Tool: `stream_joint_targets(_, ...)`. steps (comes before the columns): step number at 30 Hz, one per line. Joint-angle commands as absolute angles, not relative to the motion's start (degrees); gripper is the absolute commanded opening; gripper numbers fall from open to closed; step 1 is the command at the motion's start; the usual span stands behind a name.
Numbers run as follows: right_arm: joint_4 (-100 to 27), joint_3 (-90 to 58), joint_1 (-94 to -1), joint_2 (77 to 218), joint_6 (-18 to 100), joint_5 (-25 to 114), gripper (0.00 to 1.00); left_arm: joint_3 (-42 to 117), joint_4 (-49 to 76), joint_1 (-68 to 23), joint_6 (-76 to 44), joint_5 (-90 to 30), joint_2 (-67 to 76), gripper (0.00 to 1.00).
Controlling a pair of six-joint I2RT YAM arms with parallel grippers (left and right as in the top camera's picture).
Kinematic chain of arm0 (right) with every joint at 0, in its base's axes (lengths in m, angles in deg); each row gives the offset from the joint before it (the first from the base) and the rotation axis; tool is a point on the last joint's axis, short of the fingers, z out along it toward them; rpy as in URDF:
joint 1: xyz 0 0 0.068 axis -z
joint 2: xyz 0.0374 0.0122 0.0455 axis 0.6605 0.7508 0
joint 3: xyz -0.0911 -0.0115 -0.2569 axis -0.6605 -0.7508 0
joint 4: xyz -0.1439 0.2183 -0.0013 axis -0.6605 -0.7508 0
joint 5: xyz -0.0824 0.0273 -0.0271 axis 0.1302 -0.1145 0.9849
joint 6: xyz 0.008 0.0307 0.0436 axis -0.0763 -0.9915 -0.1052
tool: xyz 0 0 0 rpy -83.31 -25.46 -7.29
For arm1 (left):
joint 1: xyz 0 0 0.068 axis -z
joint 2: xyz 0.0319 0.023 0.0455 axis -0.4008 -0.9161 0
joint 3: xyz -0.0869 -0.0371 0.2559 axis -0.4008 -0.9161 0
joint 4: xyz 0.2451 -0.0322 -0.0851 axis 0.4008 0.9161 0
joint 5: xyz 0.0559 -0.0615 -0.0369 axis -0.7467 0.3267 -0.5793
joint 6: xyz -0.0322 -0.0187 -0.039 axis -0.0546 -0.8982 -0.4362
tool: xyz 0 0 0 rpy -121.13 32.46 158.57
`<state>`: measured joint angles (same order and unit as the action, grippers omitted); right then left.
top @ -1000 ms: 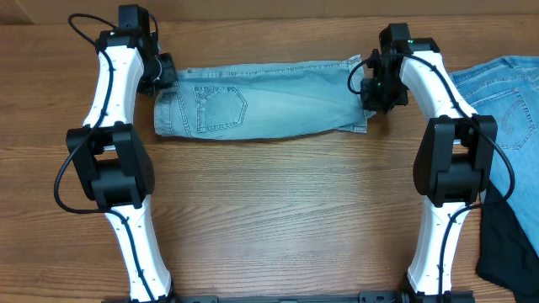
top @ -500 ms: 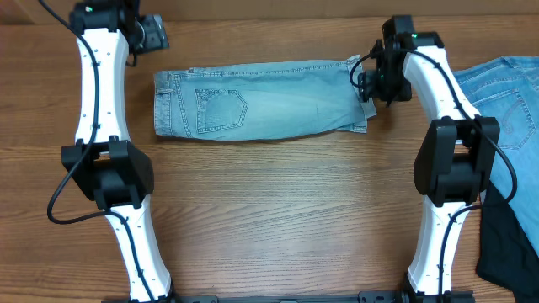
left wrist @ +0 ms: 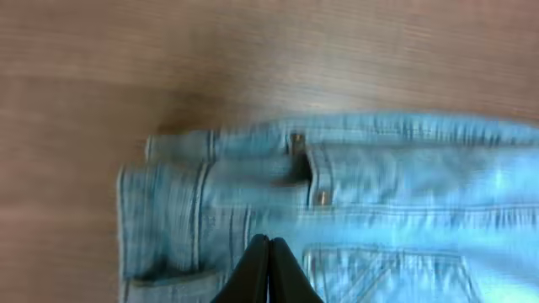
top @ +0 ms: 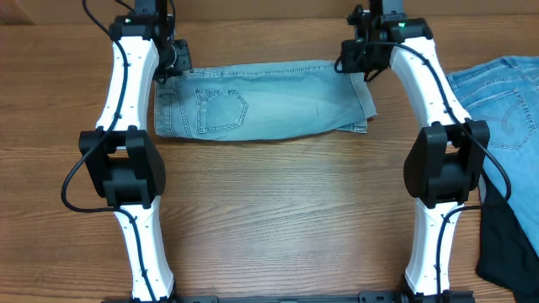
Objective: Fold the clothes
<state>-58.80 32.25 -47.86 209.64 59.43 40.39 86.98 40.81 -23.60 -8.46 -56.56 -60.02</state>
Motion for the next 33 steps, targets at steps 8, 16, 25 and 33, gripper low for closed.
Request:
stream_joint_targets(8, -44.2, 20.1, -48.7, 209.8, 59.4, 39.5, 0.04, 82.3, 35.3, -23.3, -8.5, -56.2, -63.9, 0.06)
stream_joint_targets(16, -27.8, 13.7, -48.7, 211.2, 59.4, 41.9, 0.04, 82.2, 32.4, -23.7, -5.9, -57.4, -66.9, 0.07)
stream_joint_targets(25, -27.1, 13.6, -47.8, 214.3, 59.5, 51.8, 0.04, 82.2, 30.3, -24.0, -1.4, -64.3, -67.0, 0.08)
stream_joint_targets(33, -28.3, 13.6, -44.4, 214.4, 59.5, 51.7, 0.04, 81.5, 28.4, -26.3, -0.7, -64.3, -67.4, 0.19)
